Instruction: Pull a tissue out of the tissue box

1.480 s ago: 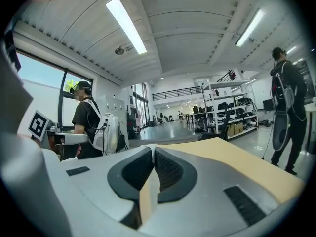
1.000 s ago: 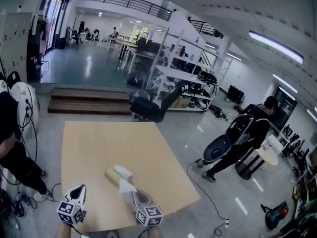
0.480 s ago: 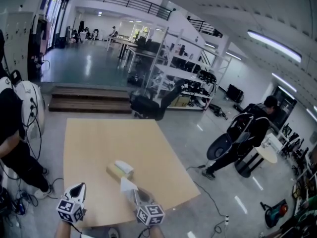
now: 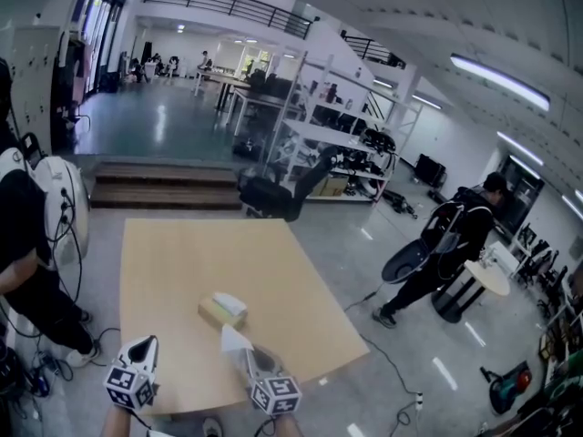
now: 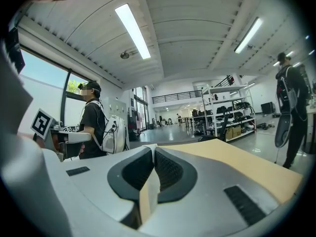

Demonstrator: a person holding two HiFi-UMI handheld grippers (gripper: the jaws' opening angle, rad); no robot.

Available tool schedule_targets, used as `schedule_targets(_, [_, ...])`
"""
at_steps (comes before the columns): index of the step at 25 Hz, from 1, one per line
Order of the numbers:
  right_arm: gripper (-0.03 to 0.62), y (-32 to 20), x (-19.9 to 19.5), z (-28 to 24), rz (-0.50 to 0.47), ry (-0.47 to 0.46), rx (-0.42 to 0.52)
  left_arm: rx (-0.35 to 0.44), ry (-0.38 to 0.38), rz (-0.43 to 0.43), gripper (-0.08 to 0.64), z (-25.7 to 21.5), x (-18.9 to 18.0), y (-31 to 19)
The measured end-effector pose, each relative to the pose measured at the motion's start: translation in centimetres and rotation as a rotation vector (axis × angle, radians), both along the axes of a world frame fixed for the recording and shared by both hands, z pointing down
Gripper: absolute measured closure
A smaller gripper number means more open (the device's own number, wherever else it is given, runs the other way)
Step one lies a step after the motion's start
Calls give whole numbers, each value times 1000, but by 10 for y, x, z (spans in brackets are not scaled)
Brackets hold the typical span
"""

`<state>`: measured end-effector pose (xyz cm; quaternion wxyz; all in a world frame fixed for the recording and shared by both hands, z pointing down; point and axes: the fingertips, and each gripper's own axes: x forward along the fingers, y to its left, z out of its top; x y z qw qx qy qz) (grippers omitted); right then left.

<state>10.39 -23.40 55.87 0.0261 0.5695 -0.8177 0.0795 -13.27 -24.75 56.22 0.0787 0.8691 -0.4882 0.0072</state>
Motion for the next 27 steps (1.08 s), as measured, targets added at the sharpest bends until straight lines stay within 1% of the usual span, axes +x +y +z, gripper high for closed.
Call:
schedule_targets(10, [583, 4, -2, 1, 5, -6, 6, 1, -5, 3, 552, 3, -3, 3])
schedule_targets(22, [583, 3, -6, -1, 0, -8, 5, 8, 5, -1, 552, -7, -4, 3])
schedule_targets(27, [583, 6, -6, 0, 0, -7, 0, -1, 6, -2, 552, -3, -4, 6])
